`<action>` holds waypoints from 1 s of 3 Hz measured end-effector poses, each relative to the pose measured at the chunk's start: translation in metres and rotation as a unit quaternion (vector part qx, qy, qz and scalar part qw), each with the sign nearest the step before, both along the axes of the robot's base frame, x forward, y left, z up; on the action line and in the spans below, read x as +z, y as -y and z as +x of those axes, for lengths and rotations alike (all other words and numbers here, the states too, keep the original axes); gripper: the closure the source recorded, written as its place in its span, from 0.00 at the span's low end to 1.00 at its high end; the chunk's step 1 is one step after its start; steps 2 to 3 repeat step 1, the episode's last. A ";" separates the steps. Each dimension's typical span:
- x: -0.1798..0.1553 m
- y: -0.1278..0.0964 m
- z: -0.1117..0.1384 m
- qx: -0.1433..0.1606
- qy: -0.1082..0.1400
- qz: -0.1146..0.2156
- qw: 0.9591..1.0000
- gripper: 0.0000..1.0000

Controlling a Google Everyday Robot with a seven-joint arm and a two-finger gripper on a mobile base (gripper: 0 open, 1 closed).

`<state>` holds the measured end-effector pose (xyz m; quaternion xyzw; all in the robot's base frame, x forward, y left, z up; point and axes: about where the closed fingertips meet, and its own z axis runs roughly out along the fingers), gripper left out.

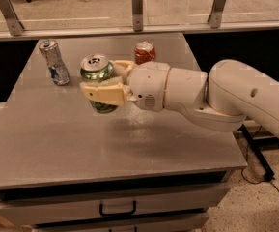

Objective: Pick green can

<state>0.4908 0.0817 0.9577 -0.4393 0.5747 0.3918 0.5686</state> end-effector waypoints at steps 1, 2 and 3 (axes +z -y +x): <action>0.001 0.000 0.000 -0.001 0.001 0.000 1.000 1.00; 0.001 0.000 0.000 -0.001 0.001 0.000 1.000 1.00; 0.001 0.000 0.000 -0.001 0.001 0.000 1.000 1.00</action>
Offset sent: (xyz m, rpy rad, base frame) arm 0.0000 0.0000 0.0000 0.0000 0.0000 0.0000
